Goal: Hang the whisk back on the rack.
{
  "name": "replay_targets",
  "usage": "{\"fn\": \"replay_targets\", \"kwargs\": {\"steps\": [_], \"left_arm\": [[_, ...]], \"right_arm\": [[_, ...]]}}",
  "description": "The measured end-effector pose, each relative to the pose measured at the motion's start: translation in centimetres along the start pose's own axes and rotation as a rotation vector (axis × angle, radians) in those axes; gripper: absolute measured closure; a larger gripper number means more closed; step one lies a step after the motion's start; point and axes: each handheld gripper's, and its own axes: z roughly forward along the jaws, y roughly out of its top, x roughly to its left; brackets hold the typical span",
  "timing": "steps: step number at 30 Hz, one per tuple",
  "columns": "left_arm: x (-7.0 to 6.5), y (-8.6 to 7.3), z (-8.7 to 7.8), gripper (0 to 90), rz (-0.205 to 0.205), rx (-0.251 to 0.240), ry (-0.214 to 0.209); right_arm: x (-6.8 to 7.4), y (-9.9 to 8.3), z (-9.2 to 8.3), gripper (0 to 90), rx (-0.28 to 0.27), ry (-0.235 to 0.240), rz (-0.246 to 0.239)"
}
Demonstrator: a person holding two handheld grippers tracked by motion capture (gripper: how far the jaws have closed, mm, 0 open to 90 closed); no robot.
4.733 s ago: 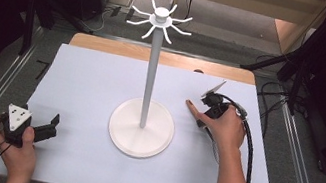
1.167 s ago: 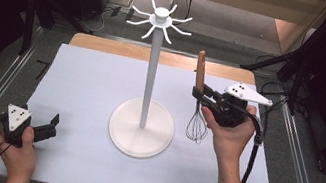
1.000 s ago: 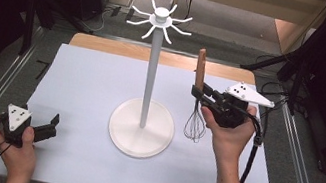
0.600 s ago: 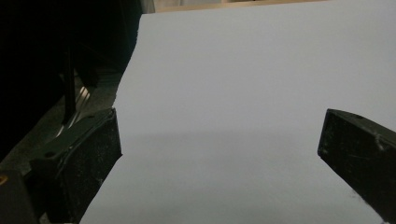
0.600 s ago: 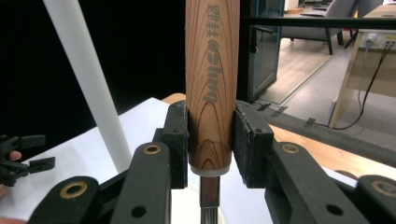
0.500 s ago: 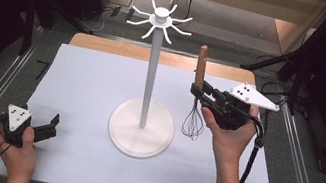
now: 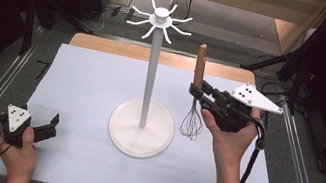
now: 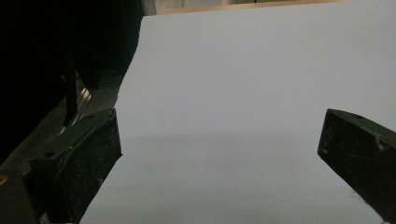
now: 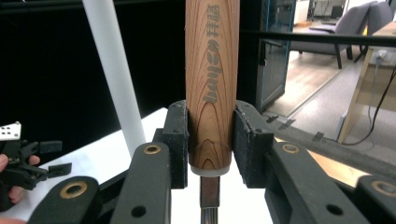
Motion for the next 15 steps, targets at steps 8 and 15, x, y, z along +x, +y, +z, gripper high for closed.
{"fn": "replay_targets", "kwargs": {"steps": [8,15], "left_arm": [[0.0,0.0,0.0,0.1,0.002,0.003,-0.001],[0.0,0.0,0.0,0.1,0.001,0.0,-0.001]], "right_arm": [[0.9,1.0,-0.3,70.4,-0.041,0.026,-0.014],[1.3,1.8,-0.4,70.4,-0.078,0.042,-0.016]]}}
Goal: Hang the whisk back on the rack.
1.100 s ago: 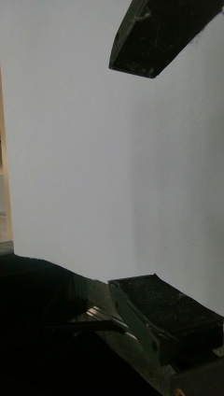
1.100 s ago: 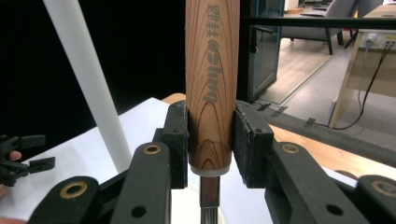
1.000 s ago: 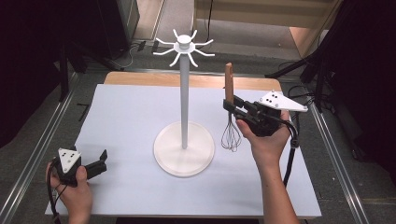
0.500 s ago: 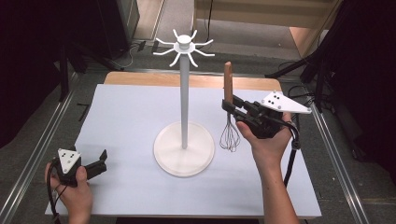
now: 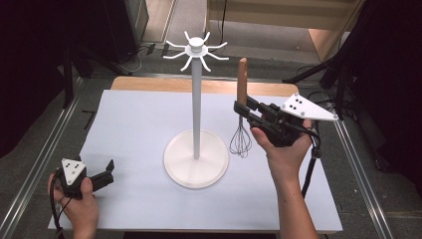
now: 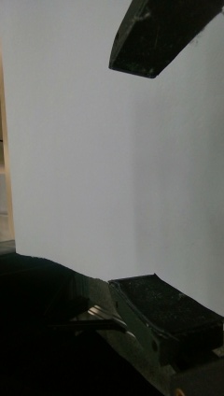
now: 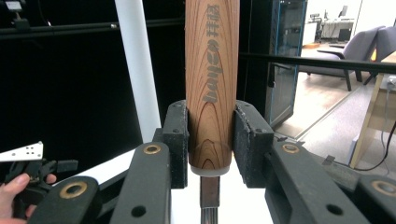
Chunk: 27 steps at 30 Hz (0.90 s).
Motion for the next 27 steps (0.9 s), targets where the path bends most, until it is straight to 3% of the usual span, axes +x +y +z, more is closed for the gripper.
{"fn": "replay_targets", "kwargs": {"steps": [10,27], "left_arm": [[0.0,0.0,0.0,0.1,0.002,0.004,0.001],[0.0,0.0,0.0,0.1,0.0,0.004,-0.001]], "right_arm": [[0.9,1.1,0.0,70.4,-0.049,0.033,-0.008],[2.1,2.3,0.4,70.4,-0.074,0.069,-0.023]]}}
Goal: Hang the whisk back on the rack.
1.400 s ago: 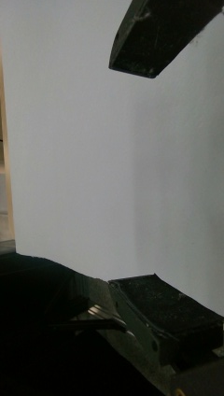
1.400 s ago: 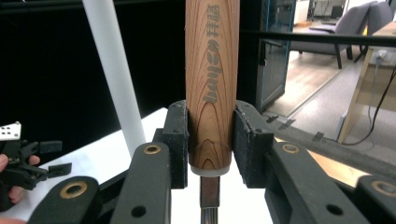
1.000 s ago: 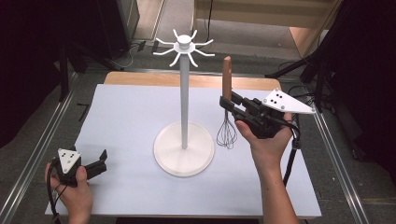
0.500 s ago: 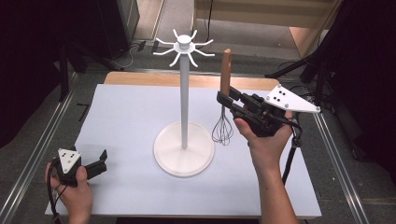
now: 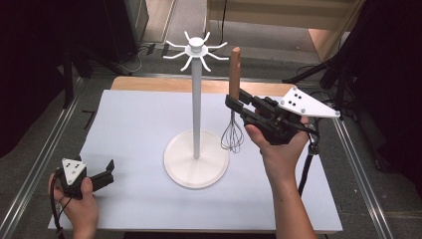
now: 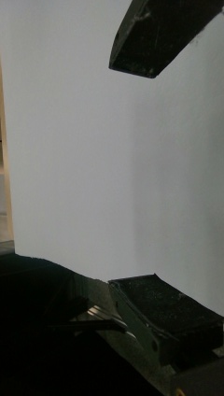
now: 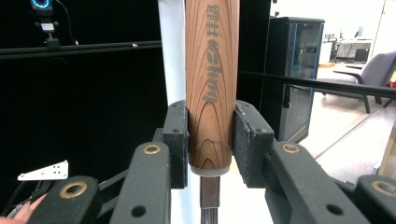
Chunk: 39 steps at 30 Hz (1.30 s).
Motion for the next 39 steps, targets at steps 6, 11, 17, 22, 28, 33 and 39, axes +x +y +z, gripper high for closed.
{"fn": "replay_targets", "kwargs": {"steps": [6,11,17,22,28,33,39], "left_arm": [[0.0,0.0,0.0,0.0,0.001,0.001,-0.001],[0.0,0.0,0.0,0.0,-0.001,0.002,-0.001],[0.0,0.0,0.0,0.0,0.0,0.002,-0.001],[0.0,0.0,0.0,0.0,0.0,0.001,-0.001],[0.0,0.0,0.0,0.1,0.0,0.001,-0.001],[0.0,0.0,0.0,0.1,0.0,0.002,0.0],[0.0,0.0,0.0,0.1,0.0,-0.001,-0.002]], "right_arm": [[0.2,0.2,0.0,70.4,-0.019,0.019,0.02],[0.1,0.2,0.2,70.4,-0.018,0.033,0.023],[0.0,0.0,0.5,70.4,-0.01,0.043,0.019],[0.0,0.0,0.9,70.4,0.001,0.047,0.017],[0.2,0.0,1.4,70.4,0.011,0.055,0.012],[0.1,-0.2,1.9,70.4,0.006,0.059,0.014],[0.2,-0.5,2.3,70.3,-0.013,0.066,0.002]]}}
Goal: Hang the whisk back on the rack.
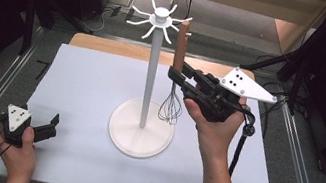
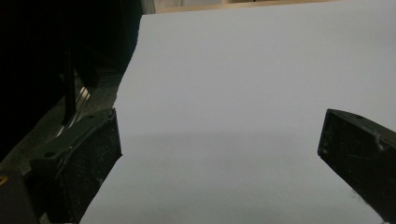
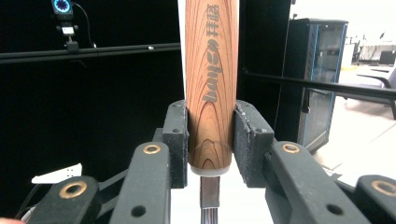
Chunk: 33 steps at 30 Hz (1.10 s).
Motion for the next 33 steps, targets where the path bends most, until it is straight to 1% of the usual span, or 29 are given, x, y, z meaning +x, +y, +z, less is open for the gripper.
{"fn": "replay_targets", "kwargs": {"steps": [5,10,15,20,23,26,28,31,33], "left_arm": [[0.0,0.0,0.0,0.1,0.0,0.004,0.0],[0.0,0.0,0.0,0.1,0.0,0.0,-0.001],[0.0,0.0,0.0,0.0,0.0,0.002,0.0],[0.0,0.0,0.0,0.1,0.0,0.002,0.0],[0.0,0.0,0.0,0.0,0.001,0.002,0.0],[0.0,0.0,0.0,0.1,0.0,0.002,0.0],[0.0,0.0,0.0,0.0,0.0,0.002,0.0],[0.0,0.0,0.0,0.1,0.0,0.002,0.0],[0.0,0.0,0.0,0.1,-0.001,-0.001,-0.001]], "right_arm": [[0.0,-0.3,0.2,70.3,-0.016,-0.001,-0.007],[0.0,-0.7,0.3,70.3,-0.019,-0.008,-0.015],[-0.3,-1.4,0.3,70.3,-0.03,-0.005,-0.003],[-0.3,-1.6,0.6,70.2,-0.028,-0.008,-0.017],[-0.4,-1.7,0.7,70.1,-0.038,-0.014,-0.03],[-0.3,-1.8,0.7,69.9,-0.038,-0.007,-0.03],[-0.3,-1.7,0.6,68.8,-0.036,-0.01,-0.033],[-0.5,-1.7,0.3,61.2,-0.043,-0.019,-0.032],[-0.7,-1.6,0.2,55.4,-0.044,-0.003,-0.017]]}}
